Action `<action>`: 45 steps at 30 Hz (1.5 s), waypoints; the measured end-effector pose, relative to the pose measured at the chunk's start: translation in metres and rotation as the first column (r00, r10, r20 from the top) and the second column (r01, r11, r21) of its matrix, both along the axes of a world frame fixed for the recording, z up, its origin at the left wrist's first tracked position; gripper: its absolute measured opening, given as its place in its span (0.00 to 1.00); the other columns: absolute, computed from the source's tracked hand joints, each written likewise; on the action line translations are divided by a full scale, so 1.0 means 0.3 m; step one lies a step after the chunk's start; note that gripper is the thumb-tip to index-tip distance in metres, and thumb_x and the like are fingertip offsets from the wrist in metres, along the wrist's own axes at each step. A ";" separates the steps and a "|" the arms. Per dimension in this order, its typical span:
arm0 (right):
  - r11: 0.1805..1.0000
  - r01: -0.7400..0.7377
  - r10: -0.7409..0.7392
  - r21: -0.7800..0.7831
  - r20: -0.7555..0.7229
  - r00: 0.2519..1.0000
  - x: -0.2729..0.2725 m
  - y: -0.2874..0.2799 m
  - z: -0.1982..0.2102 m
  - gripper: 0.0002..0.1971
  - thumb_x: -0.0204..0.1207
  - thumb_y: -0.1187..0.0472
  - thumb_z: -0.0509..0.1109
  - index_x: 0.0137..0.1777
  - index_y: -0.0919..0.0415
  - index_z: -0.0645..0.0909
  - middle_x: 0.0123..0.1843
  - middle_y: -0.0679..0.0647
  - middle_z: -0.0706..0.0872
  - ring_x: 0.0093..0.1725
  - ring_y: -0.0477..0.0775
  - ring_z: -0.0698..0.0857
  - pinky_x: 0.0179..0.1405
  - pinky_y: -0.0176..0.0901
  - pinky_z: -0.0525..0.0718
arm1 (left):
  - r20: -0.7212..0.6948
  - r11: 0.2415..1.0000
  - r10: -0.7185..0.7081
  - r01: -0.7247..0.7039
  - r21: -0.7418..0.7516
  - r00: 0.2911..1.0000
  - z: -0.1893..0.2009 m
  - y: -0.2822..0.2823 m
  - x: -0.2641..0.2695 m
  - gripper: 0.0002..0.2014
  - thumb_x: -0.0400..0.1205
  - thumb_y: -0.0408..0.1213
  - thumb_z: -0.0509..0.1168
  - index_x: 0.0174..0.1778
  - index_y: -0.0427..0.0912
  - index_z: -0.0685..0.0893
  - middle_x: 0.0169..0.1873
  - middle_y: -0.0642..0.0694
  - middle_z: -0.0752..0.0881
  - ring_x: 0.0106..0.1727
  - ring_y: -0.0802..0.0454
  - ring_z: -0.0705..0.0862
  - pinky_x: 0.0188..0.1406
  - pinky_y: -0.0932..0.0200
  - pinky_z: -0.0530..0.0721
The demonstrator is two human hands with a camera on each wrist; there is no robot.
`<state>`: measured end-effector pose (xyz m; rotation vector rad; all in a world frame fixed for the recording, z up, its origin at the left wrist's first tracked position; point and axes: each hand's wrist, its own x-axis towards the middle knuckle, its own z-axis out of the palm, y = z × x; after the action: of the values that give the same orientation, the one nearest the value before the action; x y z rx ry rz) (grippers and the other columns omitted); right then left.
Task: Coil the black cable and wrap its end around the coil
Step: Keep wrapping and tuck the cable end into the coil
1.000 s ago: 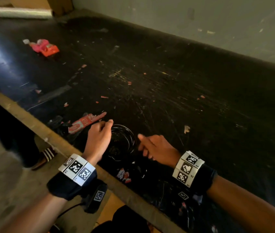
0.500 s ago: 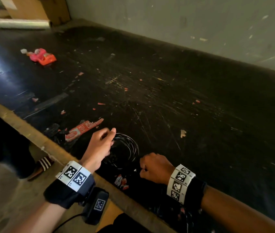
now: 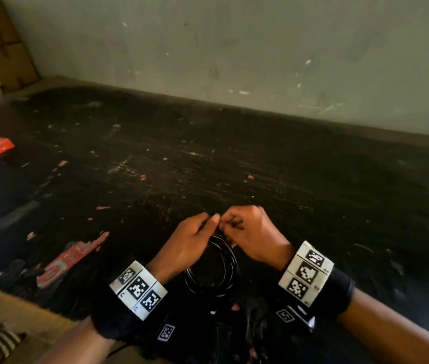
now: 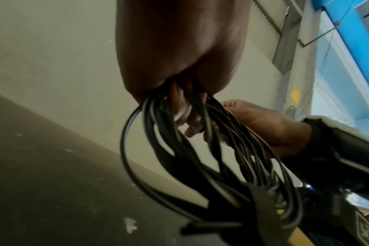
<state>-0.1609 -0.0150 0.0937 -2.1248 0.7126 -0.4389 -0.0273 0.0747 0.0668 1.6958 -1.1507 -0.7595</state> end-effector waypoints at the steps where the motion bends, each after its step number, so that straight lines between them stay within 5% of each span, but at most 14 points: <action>1: 0.999 0.011 -0.011 -0.042 0.001 1.000 -0.016 -0.007 0.008 0.03 0.75 0.67 0.70 0.45 0.63 0.85 0.39 0.57 0.90 0.36 0.52 0.90 0.39 0.46 0.90 | 0.020 1.000 -0.025 0.025 -0.015 0.999 0.008 -0.022 -0.010 0.17 0.85 0.45 0.58 0.37 0.37 0.80 0.31 0.45 0.80 0.36 0.54 0.80 0.43 0.44 0.81; 4: 0.985 0.011 -0.019 -0.171 -0.042 0.999 -0.054 -0.027 0.025 0.04 0.74 0.64 0.71 0.46 0.60 0.86 0.42 0.54 0.90 0.41 0.47 0.89 0.44 0.43 0.89 | 0.152 0.990 -0.116 0.127 -0.068 0.982 0.031 -0.053 -0.036 0.16 0.86 0.40 0.57 0.37 0.36 0.80 0.29 0.50 0.80 0.31 0.62 0.78 0.38 0.55 0.78; 9: 0.904 -0.048 -0.042 -0.424 -0.202 0.979 -0.111 -0.073 0.077 0.07 0.78 0.59 0.66 0.51 0.61 0.81 0.40 0.54 0.86 0.38 0.52 0.84 0.38 0.46 0.84 | 0.284 0.957 -0.266 0.287 -0.033 0.921 0.076 -0.100 -0.036 0.15 0.86 0.38 0.56 0.39 0.36 0.82 0.30 0.54 0.82 0.31 0.67 0.80 0.36 0.66 0.76; 13: 0.837 -0.029 -0.091 -0.547 -0.189 0.978 -0.129 -0.125 0.102 0.07 0.79 0.59 0.64 0.54 0.60 0.77 0.42 0.55 0.87 0.40 0.56 0.86 0.40 0.51 0.84 | 0.297 0.922 -0.369 0.387 -0.002 0.881 0.112 -0.137 -0.048 0.15 0.86 0.37 0.57 0.35 0.38 0.81 0.25 0.56 0.77 0.26 0.69 0.76 0.30 0.71 0.71; 15: 0.881 0.053 -0.133 -0.471 -0.138 0.981 -0.125 -0.138 0.093 0.06 0.79 0.59 0.65 0.54 0.57 0.78 0.40 0.54 0.88 0.37 0.52 0.87 0.37 0.51 0.86 | 0.225 0.927 -0.369 0.376 0.013 0.902 0.112 -0.151 -0.048 0.16 0.86 0.38 0.58 0.31 0.44 0.79 0.22 0.57 0.76 0.24 0.69 0.74 0.28 0.70 0.70; 18: 0.981 0.186 -0.186 -0.048 0.017 0.982 -0.112 -0.134 0.080 0.03 0.80 0.65 0.65 0.51 0.58 0.79 0.34 0.56 0.87 0.25 0.44 0.84 0.22 0.37 0.83 | 0.185 0.927 -0.374 0.370 0.061 0.909 0.109 -0.168 -0.047 0.17 0.86 0.38 0.58 0.29 0.49 0.76 0.22 0.57 0.75 0.22 0.68 0.72 0.27 0.66 0.70; 22: 0.931 0.267 -0.312 0.249 0.163 0.936 -0.091 -0.133 0.090 0.06 0.79 0.67 0.65 0.50 0.64 0.84 0.40 0.58 0.89 0.29 0.48 0.85 0.27 0.37 0.85 | 0.178 0.917 -0.398 0.382 0.117 0.900 0.110 -0.177 -0.055 0.14 0.86 0.40 0.57 0.37 0.41 0.82 0.29 0.50 0.78 0.26 0.64 0.73 0.32 0.58 0.73; 28: 0.909 0.325 -0.398 0.262 0.308 0.864 -0.074 -0.143 0.111 0.10 0.72 0.70 0.74 0.48 0.58 0.78 0.37 0.58 0.86 0.31 0.51 0.87 0.27 0.40 0.86 | 0.012 0.938 -0.321 0.316 0.139 0.947 0.123 -0.173 -0.066 0.11 0.83 0.45 0.61 0.49 0.42 0.84 0.34 0.47 0.85 0.30 0.56 0.82 0.33 0.56 0.80; 31: 0.913 0.292 -0.391 0.286 0.410 0.824 -0.100 -0.136 0.167 0.18 0.75 0.73 0.69 0.62 0.59 0.73 0.44 0.64 0.83 0.34 0.54 0.90 0.31 0.43 0.90 | -0.295 0.934 -0.225 0.292 0.206 0.929 0.137 -0.164 -0.038 0.04 0.81 0.36 0.62 0.50 0.44 0.79 0.26 0.49 0.74 0.19 0.61 0.68 0.17 0.66 0.64; 34: 0.934 0.153 -0.283 0.322 0.408 0.868 -0.137 -0.097 0.221 0.18 0.74 0.74 0.69 0.64 0.65 0.77 0.48 0.72 0.85 0.38 0.55 0.91 0.38 0.42 0.91 | -0.391 0.950 -0.155 0.245 0.191 0.907 0.150 -0.169 -0.007 0.03 0.82 0.34 0.59 0.49 0.42 0.76 0.26 0.48 0.73 0.19 0.60 0.65 0.17 0.66 0.59; 37: 0.911 -0.073 -0.064 0.405 0.316 0.947 -0.166 -0.046 0.242 0.10 0.73 0.75 0.70 0.54 0.69 0.82 0.43 0.67 0.89 0.37 0.52 0.90 0.37 0.38 0.89 | -0.361 0.963 -0.097 0.179 0.200 0.928 0.146 -0.185 0.011 0.02 0.83 0.36 0.60 0.47 0.42 0.76 0.28 0.47 0.73 0.18 0.61 0.65 0.15 0.68 0.61; 39: 0.927 -0.130 0.068 0.351 0.185 0.980 -0.166 -0.028 0.226 0.08 0.73 0.73 0.71 0.51 0.67 0.84 0.37 0.60 0.89 0.32 0.47 0.88 0.32 0.33 0.86 | -0.346 0.964 -0.117 0.190 0.186 0.931 0.139 -0.195 0.018 0.02 0.83 0.37 0.61 0.46 0.44 0.76 0.28 0.47 0.73 0.18 0.62 0.66 0.14 0.68 0.62; 41: 0.993 -0.093 0.092 0.075 0.023 0.996 -0.153 -0.030 0.195 0.07 0.72 0.69 0.74 0.50 0.62 0.86 0.37 0.53 0.88 0.30 0.38 0.83 0.30 0.27 0.80 | -0.340 0.965 -0.135 0.202 0.169 0.931 0.139 -0.198 0.019 0.02 0.83 0.37 0.62 0.46 0.44 0.77 0.28 0.47 0.74 0.18 0.62 0.67 0.15 0.68 0.63; 45: 0.938 -0.070 0.051 -0.339 -0.065 0.997 -0.134 -0.054 0.124 0.07 0.71 0.63 0.75 0.48 0.53 0.88 0.45 0.43 0.82 0.42 0.36 0.81 0.40 0.29 0.79 | -0.304 0.973 -0.162 0.204 0.111 0.939 0.144 -0.200 0.012 0.02 0.82 0.39 0.63 0.45 0.46 0.78 0.28 0.49 0.75 0.20 0.62 0.69 0.18 0.66 0.65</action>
<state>-0.2010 -0.0312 0.1308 -2.4873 0.6352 -0.5006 -0.0235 0.0148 0.1101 1.5370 -1.0748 -1.1921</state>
